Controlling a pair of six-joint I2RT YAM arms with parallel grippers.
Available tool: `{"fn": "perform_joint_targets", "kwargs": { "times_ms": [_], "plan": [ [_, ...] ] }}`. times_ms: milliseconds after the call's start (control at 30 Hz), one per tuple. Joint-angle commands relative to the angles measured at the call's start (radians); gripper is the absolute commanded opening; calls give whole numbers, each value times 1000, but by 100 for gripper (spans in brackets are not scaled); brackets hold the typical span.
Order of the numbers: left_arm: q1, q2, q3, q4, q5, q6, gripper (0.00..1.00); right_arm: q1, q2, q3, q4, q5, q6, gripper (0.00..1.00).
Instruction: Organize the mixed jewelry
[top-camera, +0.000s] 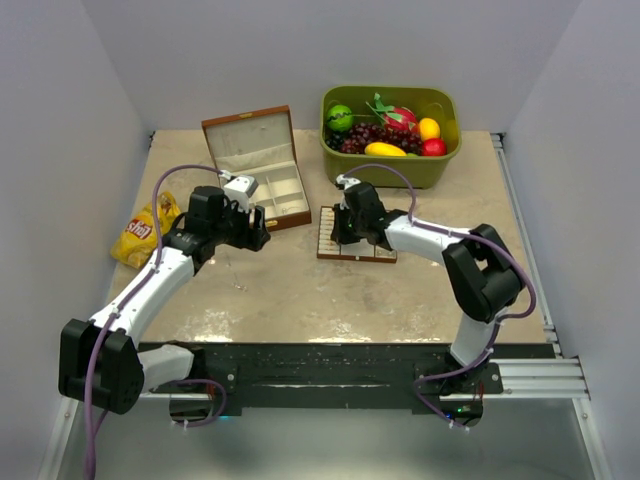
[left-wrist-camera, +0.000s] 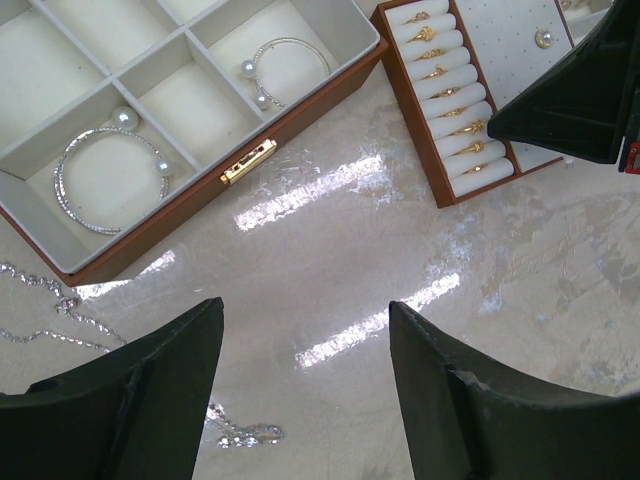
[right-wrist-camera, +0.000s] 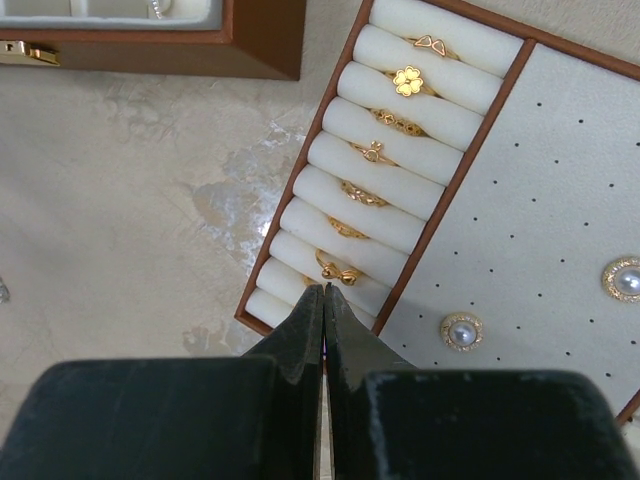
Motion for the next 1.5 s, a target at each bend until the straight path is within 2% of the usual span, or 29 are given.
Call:
{"fn": "perform_joint_targets", "kwargs": {
  "times_ms": [0,467,733,900,967,1033,1067,1100,1167,1333,1367,1467],
  "plan": [
    [6,-2,23,18,6,25,71,8,19,38,28,4,-2,0],
    [4,-2,20,17,3,25,71,7,84,97,12,9,-23,0],
    [4,-2,22,15,5,26,71,7,13,63,26,-6,-39,0],
    [6,-18,20,15,-9,23,71,5,-141,2,68,17,-48,20],
    [4,-31,17,21,-18,23,72,4,-197,-24,63,59,-49,33],
    [4,-39,13,21,-38,19,74,-8,-228,-50,40,131,-42,39],
    [4,-50,13,23,-46,16,75,-16,-239,-60,28,165,-34,45],
    [4,-56,11,23,-66,14,77,-24,-263,-69,0,229,-25,46],
    [6,-79,5,30,-89,5,79,-64,-288,-116,-11,256,1,48],
    [4,-120,-10,37,-166,-12,90,-171,-398,-256,-18,294,55,62],
    [4,-122,-9,35,-172,-15,99,-185,-414,-271,-23,299,59,65],
    [4,-131,-12,32,-192,-24,100,-232,-457,-319,-44,311,67,70]
  ]
}}
